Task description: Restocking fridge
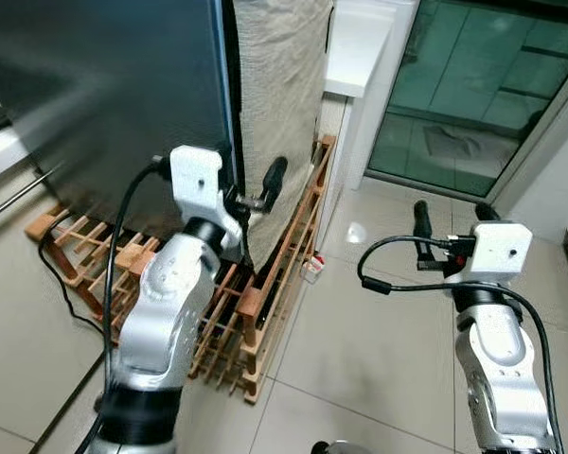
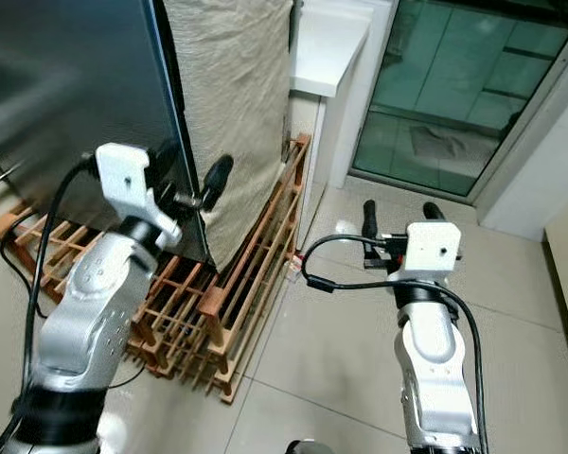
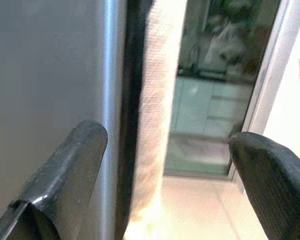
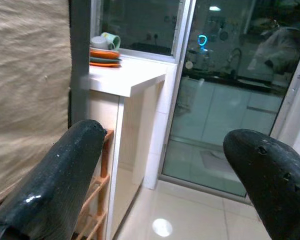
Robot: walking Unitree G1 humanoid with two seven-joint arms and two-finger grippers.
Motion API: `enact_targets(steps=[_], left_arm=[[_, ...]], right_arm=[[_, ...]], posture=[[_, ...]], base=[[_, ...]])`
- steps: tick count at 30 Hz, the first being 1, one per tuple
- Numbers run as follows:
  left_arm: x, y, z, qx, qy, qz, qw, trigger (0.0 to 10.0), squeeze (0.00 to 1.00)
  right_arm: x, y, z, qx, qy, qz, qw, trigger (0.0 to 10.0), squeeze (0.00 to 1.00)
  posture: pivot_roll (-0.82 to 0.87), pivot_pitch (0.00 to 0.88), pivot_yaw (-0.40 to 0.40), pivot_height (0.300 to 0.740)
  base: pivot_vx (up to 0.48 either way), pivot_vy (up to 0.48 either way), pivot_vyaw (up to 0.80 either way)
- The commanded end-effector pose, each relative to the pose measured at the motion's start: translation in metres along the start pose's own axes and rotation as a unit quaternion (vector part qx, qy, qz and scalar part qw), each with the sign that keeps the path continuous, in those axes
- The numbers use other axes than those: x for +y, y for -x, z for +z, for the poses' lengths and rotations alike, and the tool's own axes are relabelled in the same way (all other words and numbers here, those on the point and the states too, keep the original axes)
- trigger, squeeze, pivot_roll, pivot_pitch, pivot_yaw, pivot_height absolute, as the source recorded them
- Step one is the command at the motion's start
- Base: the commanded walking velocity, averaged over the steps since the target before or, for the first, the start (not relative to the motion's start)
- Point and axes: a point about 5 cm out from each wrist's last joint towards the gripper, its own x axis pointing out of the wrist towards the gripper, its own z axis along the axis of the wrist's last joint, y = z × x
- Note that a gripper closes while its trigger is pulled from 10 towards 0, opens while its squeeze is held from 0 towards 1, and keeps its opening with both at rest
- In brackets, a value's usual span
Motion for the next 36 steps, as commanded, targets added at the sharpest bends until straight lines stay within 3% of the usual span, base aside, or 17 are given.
enact_targets(steps=[1, 8, 23, 32, 36], left_arm=[[-0.003, 0.000, 0.005, -0.007, -0.002, -0.005, 1.000, 10.0, 0.00], [-0.002, -0.017, 0.004, -0.013, 0.007, 0.031, 0.999, 10.0, 0.00], [-0.025, -0.026, 0.007, -0.018, 0.029, -0.012, 0.999, 10.0, 0.00], [-0.036, -0.057, 0.001, -0.002, 0.014, -0.007, 1.000, 10.0, 0.00], [-0.038, -0.064, 0.000, 0.005, 0.026, -0.006, 1.000, 10.0, 0.00]], right_arm=[[-0.004, 0.001, 0.004, -0.005, 0.004, -0.003, 1.000, 10.0, 0.00], [0.001, -0.006, 0.007, -0.015, 0.004, 0.006, 1.000, 10.0, 0.00], [0.000, -0.007, 0.006, -0.016, 0.009, 0.008, 1.000, 10.0, 0.00], [-0.001, -0.005, 0.005, -0.013, 0.010, 0.007, 1.000, 10.0, 0.00], [-0.001, -0.004, 0.005, -0.011, 0.011, 0.007, 1.000, 10.0, 0.00]], posture=[[-0.11, 0.000, -0.012, 0.740], [-0.11, 0.000, -0.014, 0.740], [-0.13, 0.000, -0.004, 0.740], [-0.15, 0.000, 0.000, 0.740], [-0.15, 0.000, 0.000, 0.740]], base=[[0.000, 0.000, 0.00], [0.000, 0.000, 0.00], [0.000, 0.000, 0.00], [0.000, 0.000, 0.00], [0.000, 0.000, 0.00]])
